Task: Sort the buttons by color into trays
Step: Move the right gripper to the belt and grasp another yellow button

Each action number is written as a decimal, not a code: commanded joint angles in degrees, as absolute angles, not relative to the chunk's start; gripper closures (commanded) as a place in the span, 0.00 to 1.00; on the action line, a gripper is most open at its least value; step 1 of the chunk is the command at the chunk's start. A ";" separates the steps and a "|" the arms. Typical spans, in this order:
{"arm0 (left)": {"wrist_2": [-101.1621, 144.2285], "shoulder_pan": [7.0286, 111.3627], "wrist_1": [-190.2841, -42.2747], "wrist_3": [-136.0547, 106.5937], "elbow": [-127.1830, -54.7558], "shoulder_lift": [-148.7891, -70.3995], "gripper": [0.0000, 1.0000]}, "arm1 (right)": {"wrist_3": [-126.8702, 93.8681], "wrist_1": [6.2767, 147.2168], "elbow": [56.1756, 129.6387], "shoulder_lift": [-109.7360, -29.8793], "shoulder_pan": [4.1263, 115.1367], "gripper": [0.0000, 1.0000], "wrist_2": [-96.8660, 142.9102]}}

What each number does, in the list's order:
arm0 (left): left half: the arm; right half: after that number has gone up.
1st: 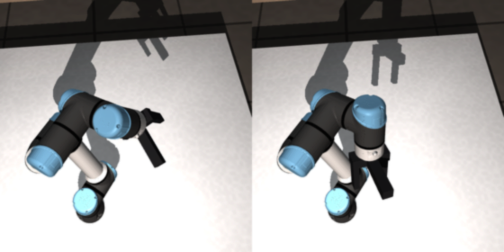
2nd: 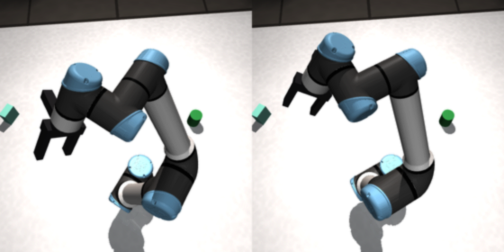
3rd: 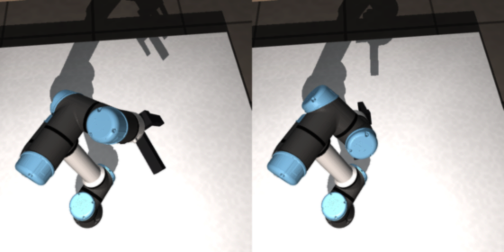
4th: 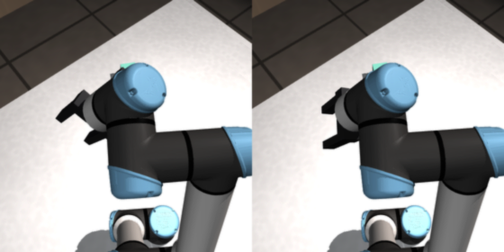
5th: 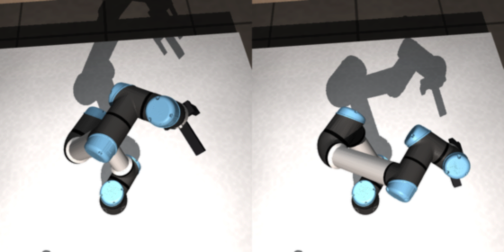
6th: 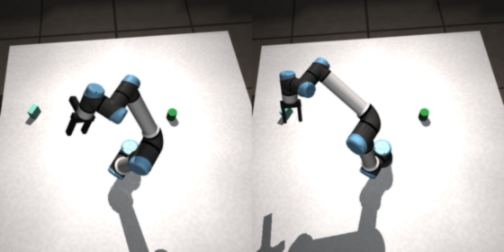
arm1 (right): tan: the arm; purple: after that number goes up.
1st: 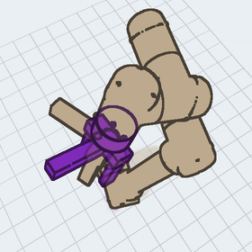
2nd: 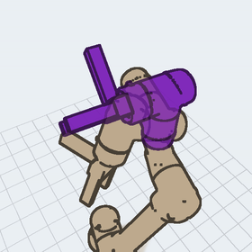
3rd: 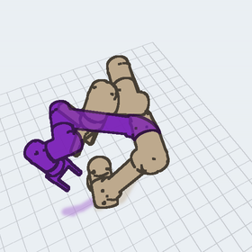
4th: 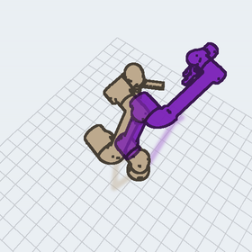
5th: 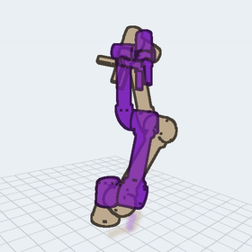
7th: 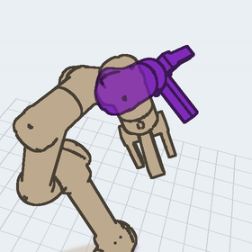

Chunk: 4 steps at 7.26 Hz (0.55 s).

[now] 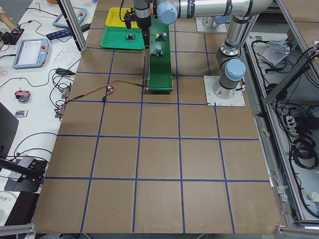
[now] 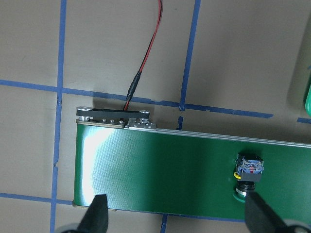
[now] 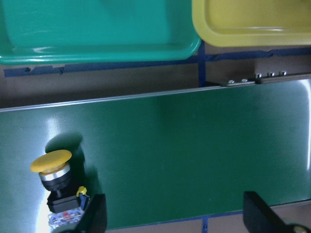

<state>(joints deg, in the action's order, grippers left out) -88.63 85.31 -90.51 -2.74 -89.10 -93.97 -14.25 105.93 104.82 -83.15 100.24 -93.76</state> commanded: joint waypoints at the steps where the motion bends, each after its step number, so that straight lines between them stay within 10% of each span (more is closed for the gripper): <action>1: -88.77 85.34 -90.18 -2.63 -92.53 -92.73 0.00 | -16.08 106.08 105.47 -80.61 101.95 0.00 -91.78; 4: -88.77 84.82 -89.91 -2.64 -90.19 -93.95 0.00 | -15.82 105.82 105.47 -78.06 101.87 0.00 -88.51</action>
